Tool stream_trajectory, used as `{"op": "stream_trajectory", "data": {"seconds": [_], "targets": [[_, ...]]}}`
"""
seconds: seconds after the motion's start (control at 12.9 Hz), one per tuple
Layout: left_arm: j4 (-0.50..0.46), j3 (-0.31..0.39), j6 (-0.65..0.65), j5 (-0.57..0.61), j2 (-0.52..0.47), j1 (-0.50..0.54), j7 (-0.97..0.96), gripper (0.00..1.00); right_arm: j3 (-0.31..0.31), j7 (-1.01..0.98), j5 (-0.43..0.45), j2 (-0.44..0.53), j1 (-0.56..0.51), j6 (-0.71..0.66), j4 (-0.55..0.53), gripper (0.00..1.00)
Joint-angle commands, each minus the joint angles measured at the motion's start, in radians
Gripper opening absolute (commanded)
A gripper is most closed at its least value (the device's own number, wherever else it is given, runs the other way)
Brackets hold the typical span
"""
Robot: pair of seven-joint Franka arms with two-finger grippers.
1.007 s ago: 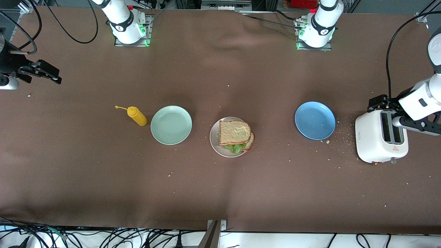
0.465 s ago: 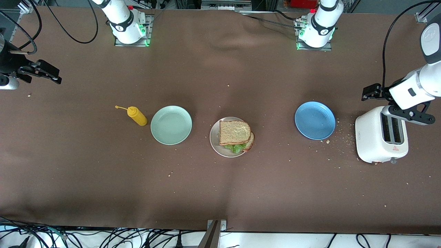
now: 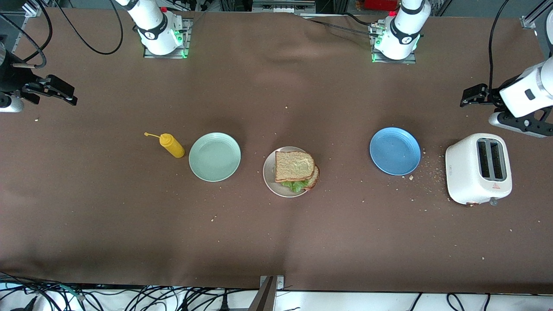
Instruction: Make sandwich in beige plate with both arms
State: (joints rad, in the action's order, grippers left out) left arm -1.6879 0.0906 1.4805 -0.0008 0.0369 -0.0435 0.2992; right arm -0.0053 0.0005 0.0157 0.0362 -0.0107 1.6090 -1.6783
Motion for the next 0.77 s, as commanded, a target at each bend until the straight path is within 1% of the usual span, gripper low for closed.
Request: {"op": "stream_trajectory", "data": {"seconds": [0.0, 0.15, 0.39, 0.7], "targets": [[-0.023, -0.008, 0.003, 0.024, -0.028, 0.002, 0.001, 1.00, 0.005, -0.005, -0.016, -0.001, -0.009, -0.018, 0.017, 1.00], [-0.022, -0.003, 0.015, 0.021, -0.029, 0.002, 0.001, 1.00, 0.005, -0.005, -0.016, -0.001, -0.009, -0.018, 0.019, 1.00], [-0.022, -0.003, -0.011, 0.024, -0.057, -0.001, 0.001, 1.00, 0.005, -0.005, -0.016, -0.001, -0.009, -0.018, 0.017, 1.00], [-0.021, -0.006, -0.011, 0.010, -0.058, 0.007, 0.008, 1.00, 0.005, -0.007, -0.016, -0.001, -0.009, -0.018, 0.017, 1.00]]}}
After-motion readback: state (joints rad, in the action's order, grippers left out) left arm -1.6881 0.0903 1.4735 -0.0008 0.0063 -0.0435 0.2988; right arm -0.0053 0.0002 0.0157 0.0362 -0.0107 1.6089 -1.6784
